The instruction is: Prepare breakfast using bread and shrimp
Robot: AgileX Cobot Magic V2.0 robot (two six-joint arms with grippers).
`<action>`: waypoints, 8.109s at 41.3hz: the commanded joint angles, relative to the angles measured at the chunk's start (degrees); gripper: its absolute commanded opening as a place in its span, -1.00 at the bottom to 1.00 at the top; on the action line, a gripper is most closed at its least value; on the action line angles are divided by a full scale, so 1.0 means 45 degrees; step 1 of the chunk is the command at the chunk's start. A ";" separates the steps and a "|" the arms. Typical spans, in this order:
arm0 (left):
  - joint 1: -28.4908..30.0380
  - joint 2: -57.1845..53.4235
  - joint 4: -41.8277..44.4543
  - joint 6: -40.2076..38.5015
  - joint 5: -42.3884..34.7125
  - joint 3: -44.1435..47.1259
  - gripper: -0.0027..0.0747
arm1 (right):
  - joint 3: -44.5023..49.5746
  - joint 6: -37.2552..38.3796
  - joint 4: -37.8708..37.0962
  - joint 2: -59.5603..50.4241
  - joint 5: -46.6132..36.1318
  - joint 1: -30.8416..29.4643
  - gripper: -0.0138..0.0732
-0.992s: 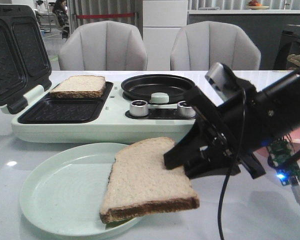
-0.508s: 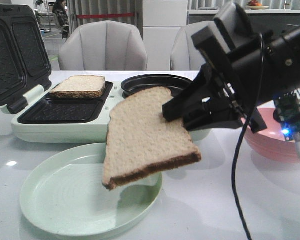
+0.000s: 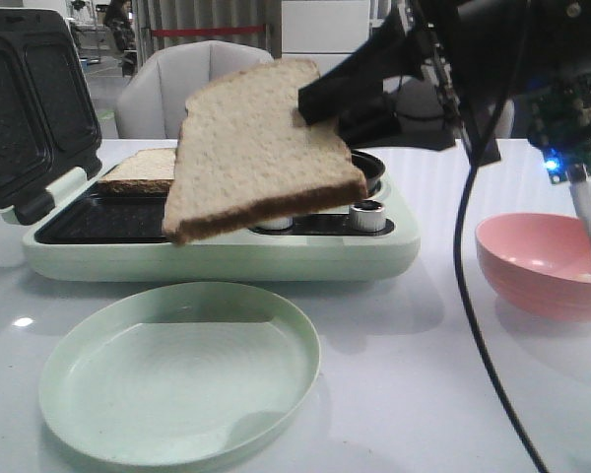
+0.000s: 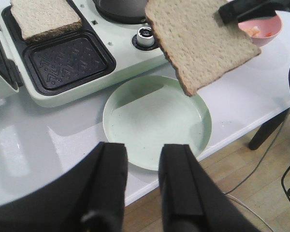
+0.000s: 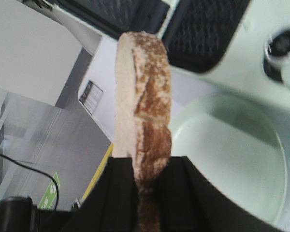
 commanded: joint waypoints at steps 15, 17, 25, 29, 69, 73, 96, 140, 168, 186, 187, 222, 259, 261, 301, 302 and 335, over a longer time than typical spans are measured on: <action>-0.0088 0.0033 -0.0115 -0.0033 -0.1054 -0.0339 -0.26 | -0.4671 0.0263 0.1427 0.2458 -0.0774 0.1508 -0.40; -0.0088 0.0033 -0.0115 -0.0033 -0.1144 -0.0339 -0.26 | -0.5354 0.0463 0.1427 0.2961 -0.1173 0.1725 -0.40; -0.0088 0.0033 -0.0115 -0.0033 -0.1356 -0.0339 -0.26 | -0.7597 0.1178 0.1427 0.4634 -0.1865 0.2394 -0.40; -0.0088 0.0033 -0.0085 -0.0033 -0.1356 -0.0339 -0.26 | -0.8647 0.1300 0.1427 0.5510 -0.2155 0.2633 -0.40; -0.0088 0.0033 0.0111 -0.0033 -0.1584 -0.0339 -0.26 | -1.0218 0.1732 0.1413 0.7801 -0.3215 0.2903 0.46; -0.0088 0.0033 0.0111 -0.0033 -0.1584 -0.0339 -0.26 | -1.0218 0.1732 0.1413 0.7801 -0.3189 0.2903 0.56; -0.0088 0.0033 0.0111 -0.0033 -0.1555 -0.0339 -0.26 | -1.0218 0.3526 -0.4279 0.5098 -0.3537 0.2881 0.52; -0.0088 0.0033 0.0394 -0.0033 -0.1555 -0.0339 -0.26 | -0.3170 1.2741 -1.9544 -0.5319 -0.0432 -0.0353 0.52; -0.0088 0.0033 0.0394 -0.0033 -0.1555 -0.0339 -0.26 | -0.0449 1.2273 -1.7883 -0.4520 -0.1804 -0.4288 0.52; -0.0088 0.0033 0.0394 -0.0033 -0.1555 -0.0309 -0.26 | -0.0475 1.2252 -1.7399 -0.2221 -0.2506 -0.4288 0.52; -0.0088 0.0033 0.0394 -0.0033 -0.1555 -0.0311 -0.26 | -0.0475 1.2252 -1.7385 -0.2259 -0.2506 -0.4288 0.52; 0.4341 0.4101 0.4208 -0.1371 0.0257 -0.4236 -0.26 | -0.0475 1.2084 -1.7389 -0.2877 -0.1736 -0.4288 0.52; 1.1680 1.2038 -0.5794 0.5635 0.0608 -0.9423 -0.26 | -0.0475 1.2084 -1.7389 -0.2877 -0.1543 -0.4288 0.52; 1.1680 1.2499 -0.5949 0.5683 0.0608 -0.9681 -0.26 | -0.0475 1.2084 -1.7389 -0.2877 -0.1543 -0.4288 0.52; 1.0353 1.6454 -0.8151 0.6999 0.0909 -1.2749 -0.26 | -0.0475 1.2084 -1.7389 -0.2877 -0.1543 -0.4288 0.52; 1.0326 1.6431 -0.8330 0.7145 0.0971 -1.2749 -0.26 | -0.0475 1.2084 -1.7389 -0.2877 -0.1543 -0.4288 0.52; 0.7054 1.6413 -0.9025 0.7602 0.1728 -1.3743 -0.26 | -0.0475 1.2084 -1.7389 -0.2877 -0.1543 -0.4288 0.52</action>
